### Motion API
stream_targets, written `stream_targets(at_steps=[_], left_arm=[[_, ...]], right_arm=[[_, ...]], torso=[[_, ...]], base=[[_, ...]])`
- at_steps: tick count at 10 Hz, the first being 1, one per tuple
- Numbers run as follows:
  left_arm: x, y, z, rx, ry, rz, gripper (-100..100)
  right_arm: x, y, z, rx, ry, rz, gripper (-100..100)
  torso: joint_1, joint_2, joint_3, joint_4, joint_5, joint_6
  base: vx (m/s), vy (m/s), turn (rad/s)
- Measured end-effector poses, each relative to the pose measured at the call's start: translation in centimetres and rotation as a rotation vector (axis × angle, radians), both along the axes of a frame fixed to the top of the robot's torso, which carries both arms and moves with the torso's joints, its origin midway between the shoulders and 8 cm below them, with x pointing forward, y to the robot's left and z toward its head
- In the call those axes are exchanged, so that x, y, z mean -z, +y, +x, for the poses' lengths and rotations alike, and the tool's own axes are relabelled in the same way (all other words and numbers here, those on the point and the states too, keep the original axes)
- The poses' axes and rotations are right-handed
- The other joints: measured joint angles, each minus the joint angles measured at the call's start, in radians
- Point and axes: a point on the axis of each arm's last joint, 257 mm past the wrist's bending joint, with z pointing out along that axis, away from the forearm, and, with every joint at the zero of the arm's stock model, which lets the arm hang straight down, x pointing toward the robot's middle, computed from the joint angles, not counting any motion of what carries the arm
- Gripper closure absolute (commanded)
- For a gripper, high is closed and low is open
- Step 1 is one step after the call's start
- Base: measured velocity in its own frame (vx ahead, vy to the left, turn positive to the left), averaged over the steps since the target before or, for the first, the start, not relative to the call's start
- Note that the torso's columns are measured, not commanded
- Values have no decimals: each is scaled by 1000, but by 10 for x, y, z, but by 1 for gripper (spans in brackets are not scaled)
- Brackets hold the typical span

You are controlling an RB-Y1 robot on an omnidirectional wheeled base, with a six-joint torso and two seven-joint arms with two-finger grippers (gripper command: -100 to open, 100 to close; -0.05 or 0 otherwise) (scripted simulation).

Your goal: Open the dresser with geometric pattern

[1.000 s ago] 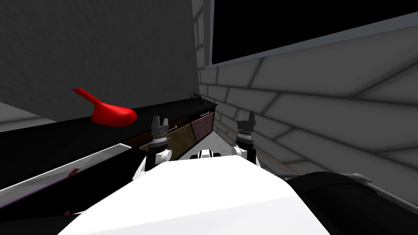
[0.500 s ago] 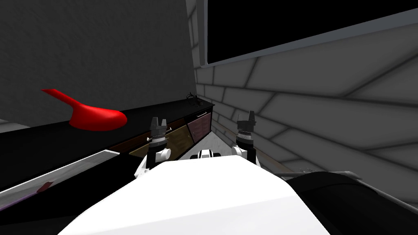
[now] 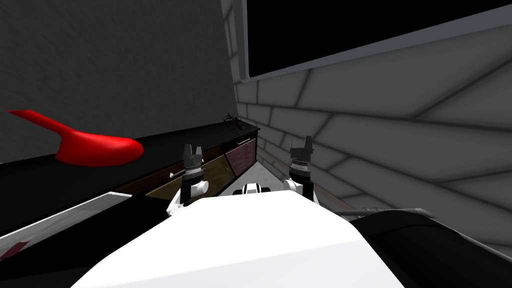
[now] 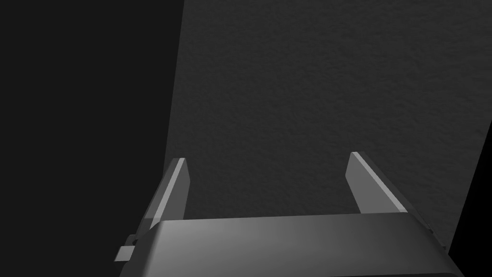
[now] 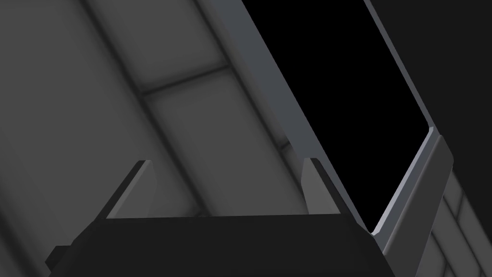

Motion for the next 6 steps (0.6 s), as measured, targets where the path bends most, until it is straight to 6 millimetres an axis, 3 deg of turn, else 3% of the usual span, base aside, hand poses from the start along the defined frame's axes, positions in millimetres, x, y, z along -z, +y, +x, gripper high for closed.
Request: stream_targets(at_steps=[6], left_arm=[[18, 35, 6, -60, -25, -21, -100]], right_arm=[[0, 0, 0, 0, 0, 0, 0]], torso=[[2, 0, 0, 0, 0, 0]], base=[[44, -64, -66]])
